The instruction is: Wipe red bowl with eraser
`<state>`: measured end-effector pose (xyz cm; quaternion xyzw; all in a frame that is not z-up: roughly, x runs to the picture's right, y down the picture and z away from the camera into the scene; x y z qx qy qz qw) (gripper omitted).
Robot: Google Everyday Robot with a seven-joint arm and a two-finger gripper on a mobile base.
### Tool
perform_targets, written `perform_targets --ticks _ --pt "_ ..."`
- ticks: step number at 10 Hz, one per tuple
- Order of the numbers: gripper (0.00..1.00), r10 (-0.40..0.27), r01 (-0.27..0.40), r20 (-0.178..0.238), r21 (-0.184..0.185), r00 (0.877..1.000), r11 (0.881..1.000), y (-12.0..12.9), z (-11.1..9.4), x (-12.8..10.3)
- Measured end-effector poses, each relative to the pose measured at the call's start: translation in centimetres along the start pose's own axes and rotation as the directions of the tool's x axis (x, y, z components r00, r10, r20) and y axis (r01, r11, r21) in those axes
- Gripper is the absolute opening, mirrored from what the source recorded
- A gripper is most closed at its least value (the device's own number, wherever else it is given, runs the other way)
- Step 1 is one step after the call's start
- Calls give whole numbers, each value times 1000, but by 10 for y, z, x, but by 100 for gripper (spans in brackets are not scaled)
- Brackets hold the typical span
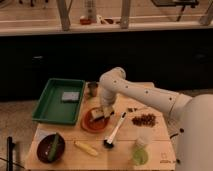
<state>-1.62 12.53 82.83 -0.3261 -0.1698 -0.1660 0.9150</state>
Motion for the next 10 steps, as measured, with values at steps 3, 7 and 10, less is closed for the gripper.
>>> perform_targets --ticks 3,7,10 --pt "0 -101 100 29 12 995 995 -17 8 -31" --pt "0 -234 236 69 -17 970 972 -11 19 -70" --pt "0 -280 283 47 -50 959 958 15 17 -80"
